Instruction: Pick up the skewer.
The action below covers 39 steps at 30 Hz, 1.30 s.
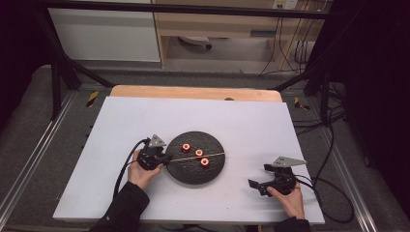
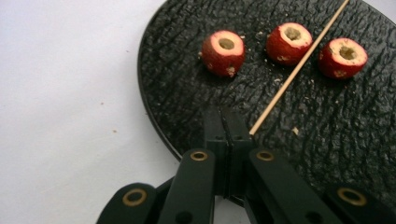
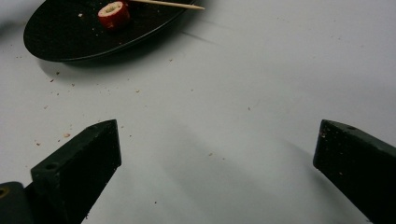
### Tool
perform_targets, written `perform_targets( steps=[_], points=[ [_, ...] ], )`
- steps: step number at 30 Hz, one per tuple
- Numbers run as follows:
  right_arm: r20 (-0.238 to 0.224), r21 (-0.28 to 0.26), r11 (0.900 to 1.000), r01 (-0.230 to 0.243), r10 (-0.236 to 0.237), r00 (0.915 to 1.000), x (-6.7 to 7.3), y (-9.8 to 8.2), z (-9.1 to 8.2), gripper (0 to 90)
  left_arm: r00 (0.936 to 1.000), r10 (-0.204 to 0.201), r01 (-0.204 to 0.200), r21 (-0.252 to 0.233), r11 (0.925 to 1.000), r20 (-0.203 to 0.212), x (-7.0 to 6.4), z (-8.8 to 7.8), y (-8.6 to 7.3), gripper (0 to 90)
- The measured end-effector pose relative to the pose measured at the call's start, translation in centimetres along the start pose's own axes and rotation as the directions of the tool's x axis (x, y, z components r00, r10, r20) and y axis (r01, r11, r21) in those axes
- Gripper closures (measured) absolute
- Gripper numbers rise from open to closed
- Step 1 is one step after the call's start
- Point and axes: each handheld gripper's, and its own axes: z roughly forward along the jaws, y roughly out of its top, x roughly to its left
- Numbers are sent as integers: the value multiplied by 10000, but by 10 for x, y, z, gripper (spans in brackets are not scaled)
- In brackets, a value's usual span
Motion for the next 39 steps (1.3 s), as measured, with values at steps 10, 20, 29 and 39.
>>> perform_targets(
  steps=[10,20,29,39],
  points=[
    [-21,26,10000,-8,8,10000,0,0,0,13,9970,552,-565,238,9981,533,-11,-5,-8,899],
    [-20,34,10000,-20,20,10000,0,0,0,13,9886,1145,-1151,13,9933,983,-18,-9,2,727],
    [-41,33,10000,-7,8,10000,0,0,0,13,9774,1704,-1805,744,9808,1248,-28,5,12,731],
    [-77,71,10000,1,0,10000,0,0,1,13,9706,1995,-2127,918,9728,1345,-28,10,11,827]
  ],
)
